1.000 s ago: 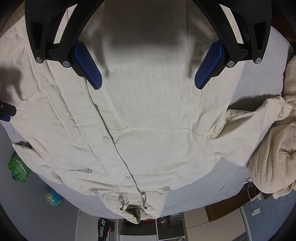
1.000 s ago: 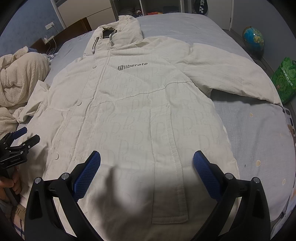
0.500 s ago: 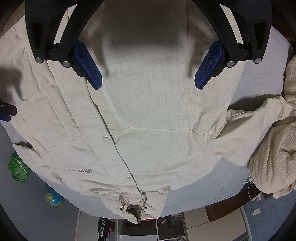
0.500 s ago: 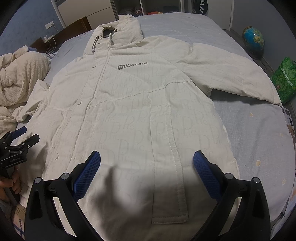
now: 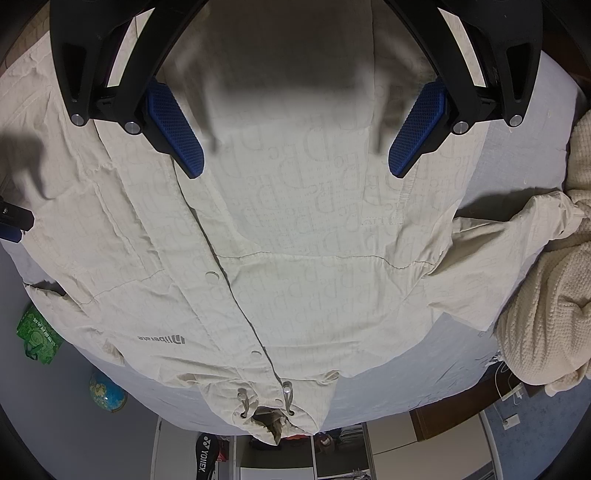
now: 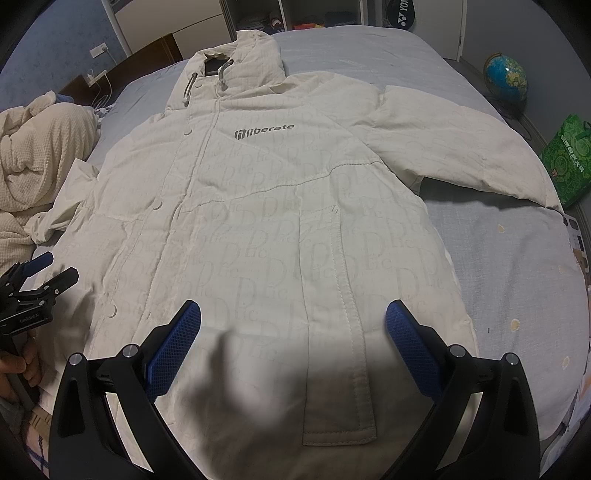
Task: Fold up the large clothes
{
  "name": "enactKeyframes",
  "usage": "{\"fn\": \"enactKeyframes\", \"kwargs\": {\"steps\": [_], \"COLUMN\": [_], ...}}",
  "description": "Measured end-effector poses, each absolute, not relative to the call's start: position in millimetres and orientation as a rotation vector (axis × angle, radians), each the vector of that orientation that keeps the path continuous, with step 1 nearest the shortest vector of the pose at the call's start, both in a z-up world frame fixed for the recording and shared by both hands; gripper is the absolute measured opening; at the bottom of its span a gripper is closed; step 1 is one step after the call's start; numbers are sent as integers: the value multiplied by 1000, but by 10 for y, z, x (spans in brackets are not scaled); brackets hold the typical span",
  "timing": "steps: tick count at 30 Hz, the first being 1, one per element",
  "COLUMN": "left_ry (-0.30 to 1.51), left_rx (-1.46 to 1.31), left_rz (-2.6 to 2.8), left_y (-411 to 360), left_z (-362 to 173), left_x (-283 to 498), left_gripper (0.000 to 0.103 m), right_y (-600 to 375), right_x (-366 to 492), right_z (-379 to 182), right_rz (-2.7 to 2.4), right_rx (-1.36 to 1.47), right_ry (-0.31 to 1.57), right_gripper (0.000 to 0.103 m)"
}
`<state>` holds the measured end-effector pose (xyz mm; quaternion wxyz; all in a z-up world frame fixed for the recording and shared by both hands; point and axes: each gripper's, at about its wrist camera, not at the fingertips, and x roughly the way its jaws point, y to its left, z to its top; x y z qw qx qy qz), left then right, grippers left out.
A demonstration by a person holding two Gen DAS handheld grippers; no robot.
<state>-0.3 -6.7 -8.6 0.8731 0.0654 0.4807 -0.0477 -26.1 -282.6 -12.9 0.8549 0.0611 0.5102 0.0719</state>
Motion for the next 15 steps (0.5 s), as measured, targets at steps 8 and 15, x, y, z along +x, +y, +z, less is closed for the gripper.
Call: {"fn": "enactKeyframes", "kwargs": {"steps": [8, 15], "left_ry": [1006, 1008], "left_rx": [138, 138], "left_rz": [-99, -97], "left_y": [-61, -61], "left_z": [-94, -98], "left_x": [-3, -1], "left_gripper": [96, 96], "right_y": [-2840, -2840], "right_x": [-264, -266], "right_z": [-128, -127], "right_rz": [152, 152], "right_rx": [135, 135], "right_ry": [1071, 1071], "right_gripper": [96, 96]}}
